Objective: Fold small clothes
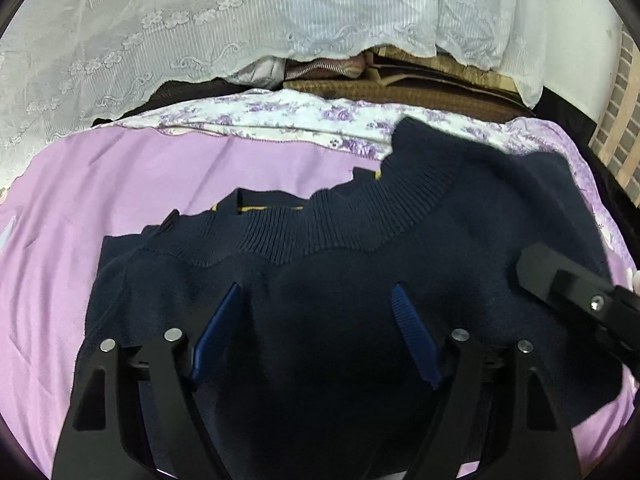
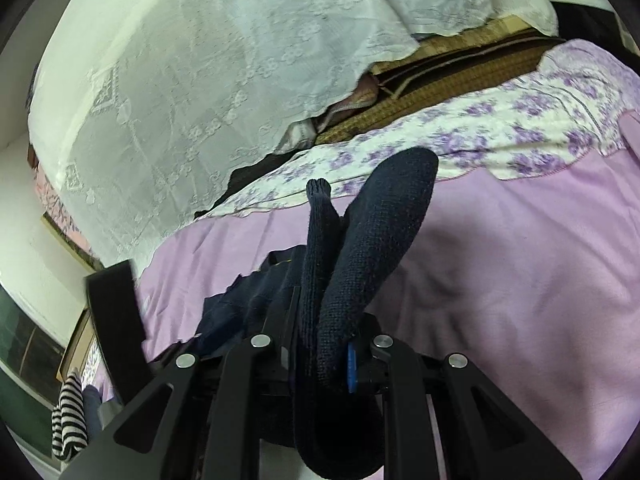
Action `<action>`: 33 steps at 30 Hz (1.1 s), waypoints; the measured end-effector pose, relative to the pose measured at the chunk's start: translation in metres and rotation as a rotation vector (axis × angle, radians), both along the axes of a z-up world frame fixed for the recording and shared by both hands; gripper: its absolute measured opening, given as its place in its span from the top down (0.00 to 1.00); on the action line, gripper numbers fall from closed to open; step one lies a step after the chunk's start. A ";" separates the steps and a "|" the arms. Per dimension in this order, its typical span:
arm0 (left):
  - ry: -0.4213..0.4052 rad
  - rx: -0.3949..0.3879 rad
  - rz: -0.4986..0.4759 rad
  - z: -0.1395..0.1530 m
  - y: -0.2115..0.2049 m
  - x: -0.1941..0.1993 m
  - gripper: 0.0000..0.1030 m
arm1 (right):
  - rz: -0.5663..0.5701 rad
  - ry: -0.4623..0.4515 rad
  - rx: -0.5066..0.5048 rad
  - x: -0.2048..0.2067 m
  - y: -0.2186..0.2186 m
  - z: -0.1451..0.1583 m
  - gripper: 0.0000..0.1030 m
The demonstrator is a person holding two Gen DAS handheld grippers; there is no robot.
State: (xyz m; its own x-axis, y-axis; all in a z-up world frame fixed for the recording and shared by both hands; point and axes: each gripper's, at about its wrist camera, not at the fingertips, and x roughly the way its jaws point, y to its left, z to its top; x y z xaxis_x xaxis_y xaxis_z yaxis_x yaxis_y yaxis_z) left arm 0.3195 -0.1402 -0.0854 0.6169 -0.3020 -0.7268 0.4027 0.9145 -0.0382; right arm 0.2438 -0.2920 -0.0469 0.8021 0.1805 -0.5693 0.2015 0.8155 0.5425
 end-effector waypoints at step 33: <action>0.036 -0.196 0.151 0.030 0.119 0.029 0.63 | 0.130 -0.015 0.112 0.058 0.110 0.027 0.79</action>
State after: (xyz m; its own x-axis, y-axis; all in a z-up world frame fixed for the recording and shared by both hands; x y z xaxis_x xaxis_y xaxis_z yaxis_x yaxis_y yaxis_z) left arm 0.3488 -0.0209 -0.0550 0.6403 -0.3459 -0.6858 0.2576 0.9379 -0.2325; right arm 0.3019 -0.1821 -0.0199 0.7763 0.3446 -0.5278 0.0895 0.7686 0.6334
